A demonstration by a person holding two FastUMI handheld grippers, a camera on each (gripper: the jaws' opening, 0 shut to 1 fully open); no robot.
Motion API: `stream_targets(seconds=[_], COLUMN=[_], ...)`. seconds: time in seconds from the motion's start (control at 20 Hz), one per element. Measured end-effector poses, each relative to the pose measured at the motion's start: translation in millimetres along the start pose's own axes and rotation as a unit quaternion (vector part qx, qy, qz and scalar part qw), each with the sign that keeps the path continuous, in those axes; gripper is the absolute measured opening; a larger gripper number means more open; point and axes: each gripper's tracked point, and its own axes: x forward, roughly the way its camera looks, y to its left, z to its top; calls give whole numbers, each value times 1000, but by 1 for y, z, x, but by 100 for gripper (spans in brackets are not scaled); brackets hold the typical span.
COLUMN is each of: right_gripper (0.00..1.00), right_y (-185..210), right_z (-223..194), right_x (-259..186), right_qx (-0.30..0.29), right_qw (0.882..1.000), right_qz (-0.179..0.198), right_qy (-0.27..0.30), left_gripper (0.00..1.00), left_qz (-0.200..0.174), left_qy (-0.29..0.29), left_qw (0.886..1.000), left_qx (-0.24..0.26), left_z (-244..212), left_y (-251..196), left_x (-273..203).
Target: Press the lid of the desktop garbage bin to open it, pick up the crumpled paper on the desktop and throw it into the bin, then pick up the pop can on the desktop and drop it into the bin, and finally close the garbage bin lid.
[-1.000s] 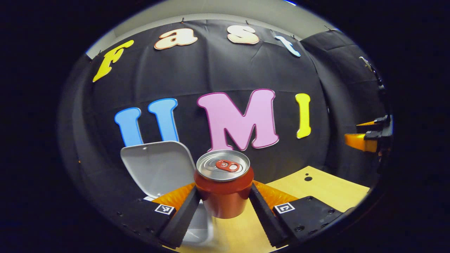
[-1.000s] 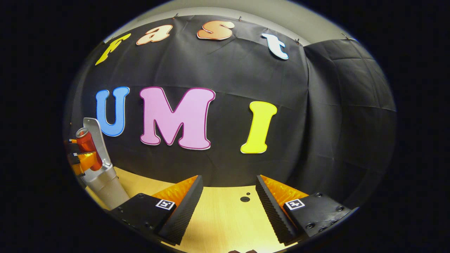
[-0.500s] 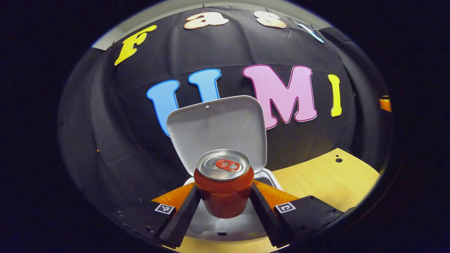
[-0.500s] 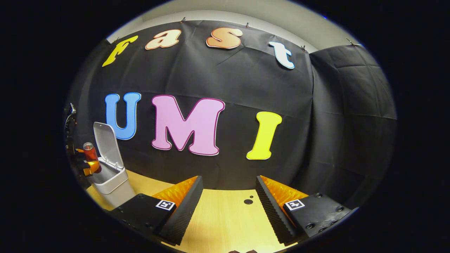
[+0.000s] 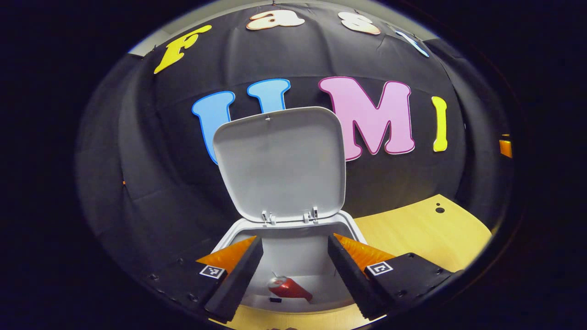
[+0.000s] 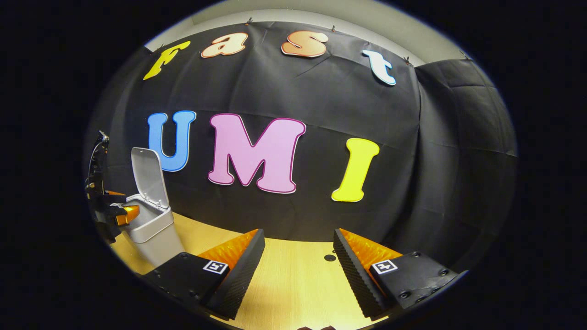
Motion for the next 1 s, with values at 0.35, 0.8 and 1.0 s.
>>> stream_targets(seconds=[0.35, 0.8, 1.0], right_gripper=[97, 97, 97], right_y=[16, 43, 62], right_z=[23, 70, 73], right_x=[21, 56, 67], right_qx=[25, 57, 61], right_qw=[999, 993, 990], right_qz=[37, 88, 114], right_qy=[-12, -53, -53], left_gripper=[96, 95, 95], left_qz=[11, -14, -24], left_qy=[-65, -131, -119], left_qw=[998, 991, 993], left_qx=[-11, 5, 6], left_z=[89, 196, 197], left_y=[16, 20, 17], left_x=[-16, 19, 63])
